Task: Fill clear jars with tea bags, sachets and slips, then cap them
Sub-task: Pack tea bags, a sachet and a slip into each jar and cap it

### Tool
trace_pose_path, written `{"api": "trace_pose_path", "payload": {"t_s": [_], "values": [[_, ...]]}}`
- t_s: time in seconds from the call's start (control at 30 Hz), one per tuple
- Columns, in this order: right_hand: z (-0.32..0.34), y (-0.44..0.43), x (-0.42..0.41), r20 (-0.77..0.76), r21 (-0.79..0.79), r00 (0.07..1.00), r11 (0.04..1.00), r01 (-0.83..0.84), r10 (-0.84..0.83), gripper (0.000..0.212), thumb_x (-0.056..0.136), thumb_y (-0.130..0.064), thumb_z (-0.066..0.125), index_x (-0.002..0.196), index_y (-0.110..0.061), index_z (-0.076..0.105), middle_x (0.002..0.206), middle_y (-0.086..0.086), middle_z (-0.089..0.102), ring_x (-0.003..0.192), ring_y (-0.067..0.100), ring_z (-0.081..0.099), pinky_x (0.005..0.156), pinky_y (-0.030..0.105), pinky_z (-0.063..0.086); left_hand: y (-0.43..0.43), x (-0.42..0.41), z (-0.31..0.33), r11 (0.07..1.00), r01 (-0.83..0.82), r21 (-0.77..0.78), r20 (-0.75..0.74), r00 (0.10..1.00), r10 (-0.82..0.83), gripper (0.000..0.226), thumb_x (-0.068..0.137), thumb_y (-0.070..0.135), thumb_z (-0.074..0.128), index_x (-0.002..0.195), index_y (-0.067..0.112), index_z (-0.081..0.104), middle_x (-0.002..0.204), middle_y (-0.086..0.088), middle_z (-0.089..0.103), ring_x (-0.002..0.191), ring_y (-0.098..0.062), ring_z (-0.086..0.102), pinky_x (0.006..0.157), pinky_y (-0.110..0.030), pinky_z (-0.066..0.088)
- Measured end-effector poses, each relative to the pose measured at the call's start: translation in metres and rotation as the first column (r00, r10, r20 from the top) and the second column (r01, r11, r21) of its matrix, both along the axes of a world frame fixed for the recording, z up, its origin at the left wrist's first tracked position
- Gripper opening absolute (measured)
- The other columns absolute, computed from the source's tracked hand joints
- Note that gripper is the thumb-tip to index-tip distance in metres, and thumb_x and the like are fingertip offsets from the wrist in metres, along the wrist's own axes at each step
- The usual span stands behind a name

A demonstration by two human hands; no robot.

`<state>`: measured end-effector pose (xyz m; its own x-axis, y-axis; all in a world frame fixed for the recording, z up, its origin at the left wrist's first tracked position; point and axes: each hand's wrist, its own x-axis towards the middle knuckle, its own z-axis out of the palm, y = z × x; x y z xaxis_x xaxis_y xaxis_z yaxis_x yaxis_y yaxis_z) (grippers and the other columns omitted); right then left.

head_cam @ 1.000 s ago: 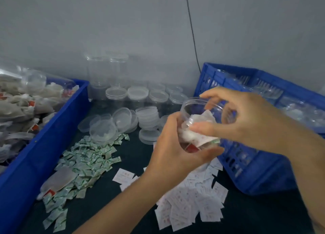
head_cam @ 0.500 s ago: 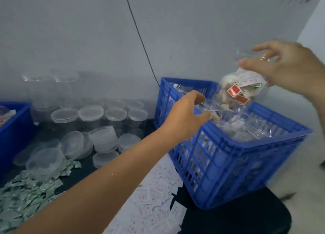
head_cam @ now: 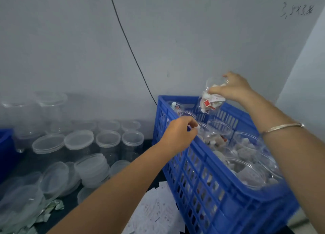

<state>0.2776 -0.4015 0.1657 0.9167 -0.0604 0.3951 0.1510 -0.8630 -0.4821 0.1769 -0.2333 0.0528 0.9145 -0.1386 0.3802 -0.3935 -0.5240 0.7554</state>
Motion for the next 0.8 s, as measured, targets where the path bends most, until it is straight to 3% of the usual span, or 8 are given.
{"api": "trace_pose_path", "payload": {"t_s": [0.1, 0.17, 0.23, 0.37, 0.47, 0.57, 0.67, 0.8], "values": [[-0.022, 0.008, 0.028, -0.046, -0.062, 0.998, 0.997, 0.037, -0.040, 0.069, 0.077, -0.045, 0.080, 0.131, -0.009, 0.056, 0.134, 0.016, 0.055, 0.117, 0.035, 0.058, 0.084, 0.031, 0.040, 0.004, 0.010, -0.006, 0.990, 0.034, 0.135, 0.033, 0.999, -0.038, 0.025, 0.101, 0.027, 0.046, 0.113, 0.010, 0.060, 0.104, -0.005, 0.060, 0.058, -0.002, 0.050, 0.054, -0.015, 0.039], [-0.037, 0.008, 0.044, -0.095, -0.111, 0.992, 0.991, 0.071, -0.082, 0.063, 0.080, -0.052, 0.075, 0.122, -0.008, 0.060, 0.127, 0.016, 0.059, 0.108, 0.034, 0.061, 0.079, 0.031, 0.041, 0.001, 0.012, -0.018, 0.984, 0.031, 0.177, 0.095, 0.994, -0.049, 0.032, 0.104, 0.024, 0.038, 0.116, 0.002, 0.059, 0.118, -0.014, 0.056, 0.090, -0.012, 0.051, 0.082, -0.028, 0.042], [-0.049, 0.006, 0.057, -0.158, -0.179, 0.981, 0.980, 0.082, -0.111, 0.054, 0.080, -0.059, 0.072, 0.098, -0.008, 0.062, 0.111, 0.014, 0.064, 0.087, 0.029, 0.060, 0.072, 0.030, 0.041, -0.005, 0.012, -0.029, 0.974, -0.039, 0.222, 0.186, 0.983, -0.003, 0.039, 0.105, 0.019, 0.031, 0.132, 0.000, 0.052, 0.143, -0.015, 0.046, 0.124, -0.017, 0.031, 0.107, -0.027, 0.022], [-0.062, 0.004, 0.071, -0.314, -0.289, 0.938, 0.956, 0.050, -0.144, 0.054, 0.077, -0.061, 0.073, 0.071, -0.015, 0.046, 0.075, 0.005, 0.058, 0.061, 0.020, 0.056, 0.055, 0.030, 0.040, -0.006, 0.017, -0.038, 0.975, -0.071, 0.209, 0.291, 0.957, 0.008, 0.043, 0.104, 0.018, 0.028, 0.135, -0.004, 0.048, 0.145, -0.017, 0.045, 0.129, -0.017, 0.022, 0.111, -0.026, 0.013], [-0.067, 0.003, 0.073, -0.429, -0.271, 0.892, 0.962, 0.021, -0.140, 0.056, 0.079, -0.065, 0.071, 0.073, -0.016, 0.043, 0.078, 0.006, 0.058, 0.053, 0.018, 0.063, 0.052, 0.028, 0.040, -0.006, 0.016, -0.038, 0.974, -0.059, 0.220, 0.329, 0.944, -0.017, 0.047, 0.101, 0.018, 0.026, 0.135, -0.009, 0.047, 0.144, -0.022, 0.045, 0.128, -0.018, 0.018, 0.113, -0.029, 0.009], [-0.066, 0.007, 0.071, -0.538, -0.289, 0.833, 0.956, -0.043, -0.125, 0.063, 0.083, -0.074, 0.058, 0.094, -0.012, 0.050, 0.101, 0.009, 0.065, 0.068, 0.018, 0.065, 0.068, 0.034, 0.047, -0.007, 0.016, -0.039, 0.972, -0.063, 0.228, 0.317, 0.948, -0.013, 0.047, 0.101, 0.020, 0.023, 0.128, -0.006, 0.052, 0.136, -0.022, 0.051, 0.129, -0.026, 0.034, 0.115, -0.030, 0.015], [-0.063, 0.013, 0.074, -0.526, -0.355, 0.839, 0.933, -0.064, -0.142, 0.045, 0.104, -0.051, 0.039, 0.100, -0.008, 0.051, 0.105, 0.009, 0.061, 0.073, 0.017, 0.056, 0.071, 0.032, 0.044, -0.004, 0.014, -0.038, 0.988, -0.002, 0.158, 0.294, 0.955, -0.045, 0.030, 0.105, 0.013, 0.026, 0.100, 0.005, 0.055, 0.101, -0.009, 0.050, 0.104, -0.019, 0.046, 0.113, -0.032, 0.025], [-0.061, 0.013, 0.071, -0.500, -0.434, 0.847, 0.898, -0.065, -0.181, 0.030, 0.107, -0.022, 0.041, 0.080, -0.011, 0.048, 0.086, 0.006, 0.056, 0.066, 0.016, 0.055, 0.048, 0.027, 0.037, -0.005, 0.014, -0.034, 0.968, -0.050, 0.246, 0.236, 0.972, -0.009, 0.040, 0.105, 0.017, 0.027, 0.132, -0.005, 0.049, 0.143, -0.020, 0.043, 0.135, -0.025, 0.030, 0.114, -0.026, 0.011]]}}
